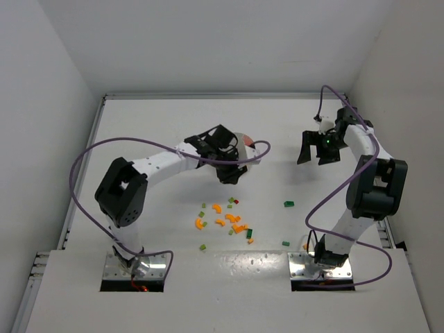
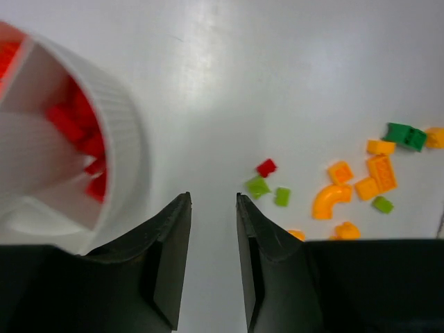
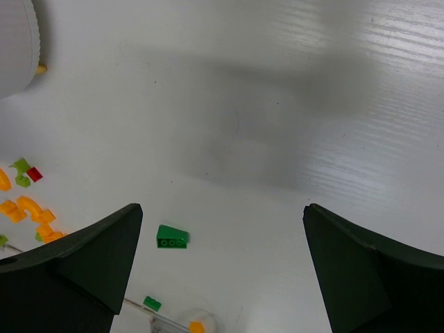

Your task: Sort the legos into containers by color

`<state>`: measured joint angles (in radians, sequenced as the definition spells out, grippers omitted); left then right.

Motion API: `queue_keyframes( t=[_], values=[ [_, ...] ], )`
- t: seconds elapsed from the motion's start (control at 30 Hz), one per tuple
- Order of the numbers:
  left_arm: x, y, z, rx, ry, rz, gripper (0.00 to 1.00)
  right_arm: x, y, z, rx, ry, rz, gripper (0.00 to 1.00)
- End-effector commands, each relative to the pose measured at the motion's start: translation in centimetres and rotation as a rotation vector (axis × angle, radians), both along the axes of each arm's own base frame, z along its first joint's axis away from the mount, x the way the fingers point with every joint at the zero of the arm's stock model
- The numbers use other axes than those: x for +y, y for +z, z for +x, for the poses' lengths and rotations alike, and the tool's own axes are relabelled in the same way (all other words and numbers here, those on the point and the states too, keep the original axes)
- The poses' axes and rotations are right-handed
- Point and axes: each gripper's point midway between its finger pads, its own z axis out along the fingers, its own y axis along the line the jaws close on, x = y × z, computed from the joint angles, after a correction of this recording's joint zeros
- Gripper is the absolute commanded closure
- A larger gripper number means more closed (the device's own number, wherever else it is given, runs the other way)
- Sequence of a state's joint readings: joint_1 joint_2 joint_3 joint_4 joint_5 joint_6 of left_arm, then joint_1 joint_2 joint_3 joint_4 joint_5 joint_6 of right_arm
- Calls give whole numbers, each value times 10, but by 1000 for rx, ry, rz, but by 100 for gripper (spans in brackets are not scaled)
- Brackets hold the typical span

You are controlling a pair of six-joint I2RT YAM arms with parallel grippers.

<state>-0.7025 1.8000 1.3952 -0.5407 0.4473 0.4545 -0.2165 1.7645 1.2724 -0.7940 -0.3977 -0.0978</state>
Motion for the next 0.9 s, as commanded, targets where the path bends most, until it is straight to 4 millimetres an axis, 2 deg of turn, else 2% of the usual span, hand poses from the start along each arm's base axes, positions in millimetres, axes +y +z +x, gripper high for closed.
queue_keyframes(
  t=[0.0, 0.23, 0.3, 0.43, 0.6, 0.7, 0.87],
  values=[
    [-10, -15, -39, 75, -52, 12, 61, 2, 7, 10, -44, 18, 10, 0],
    [-24, -50, -45, 146, -44, 49, 58, 2, 7, 10, -44, 18, 10, 0],
    [-32, -53, -47, 129, -59, 44, 58, 2, 10, 10, -53, 18, 8, 0],
    [-34, -63, -49, 122, -91, 60, 58, 1, 7, 8, -42, 15, 1, 0],
    [-33, -82, -47, 127, -99, 90, 58, 1, 10, 8, -51, 15, -1, 0],
    [-33, -82, -47, 122, -106, 91, 58, -1, 10, 8, -49, 13, -9, 0],
    [-26, -96, -55, 124, -135, 126, 58, 0, 10, 5, -49, 13, -9, 0]
  ],
)
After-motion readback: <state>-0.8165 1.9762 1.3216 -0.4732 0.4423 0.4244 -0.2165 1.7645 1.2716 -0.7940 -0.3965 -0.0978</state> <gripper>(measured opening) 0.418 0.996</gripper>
